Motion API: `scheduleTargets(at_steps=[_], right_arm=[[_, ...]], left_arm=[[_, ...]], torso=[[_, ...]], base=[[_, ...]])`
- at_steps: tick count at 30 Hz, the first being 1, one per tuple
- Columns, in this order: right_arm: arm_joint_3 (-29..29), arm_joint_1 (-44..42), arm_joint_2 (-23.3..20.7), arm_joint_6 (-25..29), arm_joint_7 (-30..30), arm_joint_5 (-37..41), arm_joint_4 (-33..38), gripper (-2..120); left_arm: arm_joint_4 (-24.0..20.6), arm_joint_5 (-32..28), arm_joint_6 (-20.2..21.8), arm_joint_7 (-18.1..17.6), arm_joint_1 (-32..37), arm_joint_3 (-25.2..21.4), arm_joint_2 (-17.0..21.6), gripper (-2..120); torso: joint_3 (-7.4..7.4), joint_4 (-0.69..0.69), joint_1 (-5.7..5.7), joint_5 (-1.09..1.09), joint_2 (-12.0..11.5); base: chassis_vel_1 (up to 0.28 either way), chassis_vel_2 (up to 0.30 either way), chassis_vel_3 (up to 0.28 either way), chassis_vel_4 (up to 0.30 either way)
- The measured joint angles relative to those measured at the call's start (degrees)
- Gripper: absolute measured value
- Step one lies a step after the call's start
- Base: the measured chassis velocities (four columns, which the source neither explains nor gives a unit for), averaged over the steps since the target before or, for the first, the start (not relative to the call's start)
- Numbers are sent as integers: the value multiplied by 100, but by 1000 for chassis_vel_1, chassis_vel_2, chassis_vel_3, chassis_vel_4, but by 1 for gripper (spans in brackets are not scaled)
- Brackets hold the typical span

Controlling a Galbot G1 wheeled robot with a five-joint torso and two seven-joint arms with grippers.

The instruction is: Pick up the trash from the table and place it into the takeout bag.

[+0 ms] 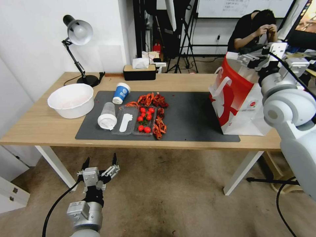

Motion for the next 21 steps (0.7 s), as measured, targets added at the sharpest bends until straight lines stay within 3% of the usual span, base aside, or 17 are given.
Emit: scheduleTargets(at_steps=[9,12,14,18,21], right_arm=[[511,-2036,319,1361,-745,-363,1120,100],[637,-2596,512,1717,-907,-667,1222,100],[807,-3462,825,2359,-1207,-1221,1272,100],[897,-4124,1105,2994,-1460,-1463,1207,100],[920,-4296,1180,3176,-1535,-1521,1161,100]], left_arm=[[-13,-43,-18,2,-32,-39,15,100],[-13,-55,-21,4,-53,-41,25,100],[-13,-99,-23,9,-94,-44,55,100],[-18,-176,-23,16,-159,-95,103,100],[-18,-209,-23,17,-186,-119,121,100]], torso=[[-1,0,0,0,1],[-1,-1,0,3,1],[-1,-3,-1,1,1],[-1,0,0,1,1],[0,-1,0,1,1]], base=[[0,0,0,0],[0,0,0,0],[0,0,0,0],[0,0,0,0],[0,0,0,0]])
